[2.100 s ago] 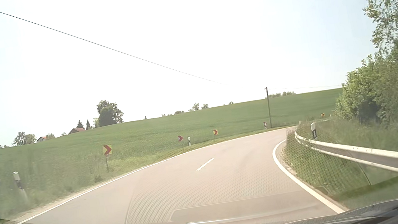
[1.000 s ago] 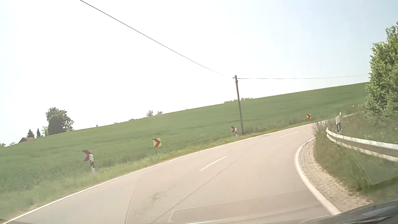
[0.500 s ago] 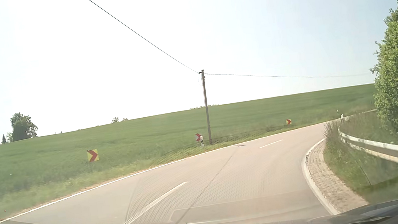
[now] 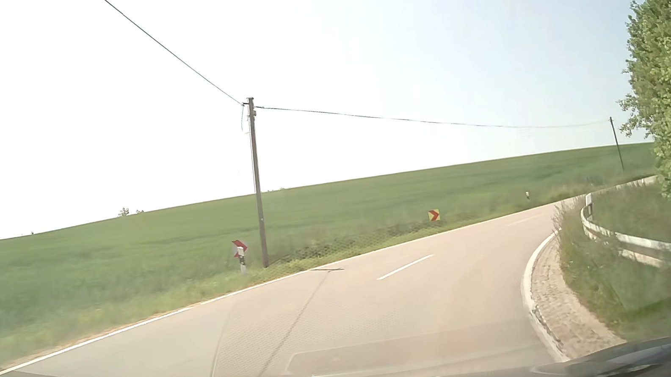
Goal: Follow the waypoints while adhering to traffic rules and regulations
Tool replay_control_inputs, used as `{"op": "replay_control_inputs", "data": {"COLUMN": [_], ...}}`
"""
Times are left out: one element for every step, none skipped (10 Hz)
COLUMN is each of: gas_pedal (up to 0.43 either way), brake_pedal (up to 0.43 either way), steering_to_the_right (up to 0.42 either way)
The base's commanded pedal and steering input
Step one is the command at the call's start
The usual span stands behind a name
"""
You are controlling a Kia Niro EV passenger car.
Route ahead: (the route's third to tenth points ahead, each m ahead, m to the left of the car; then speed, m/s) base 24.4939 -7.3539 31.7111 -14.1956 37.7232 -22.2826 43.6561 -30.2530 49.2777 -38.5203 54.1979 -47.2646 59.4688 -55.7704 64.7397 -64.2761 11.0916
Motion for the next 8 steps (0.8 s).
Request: {"op": "replay_control_inputs", "data": {"gas_pedal": [0.098,0.098,0.098,0.118,0.150,0.177,0.189,0.197], "brake_pedal": [0.000,0.000,0.000,0.000,0.000,0.000,0.000,0.000], "steering_to_the_right": [0.130,0.133,0.136,0.137,0.138,0.139,0.141,0.141]}}
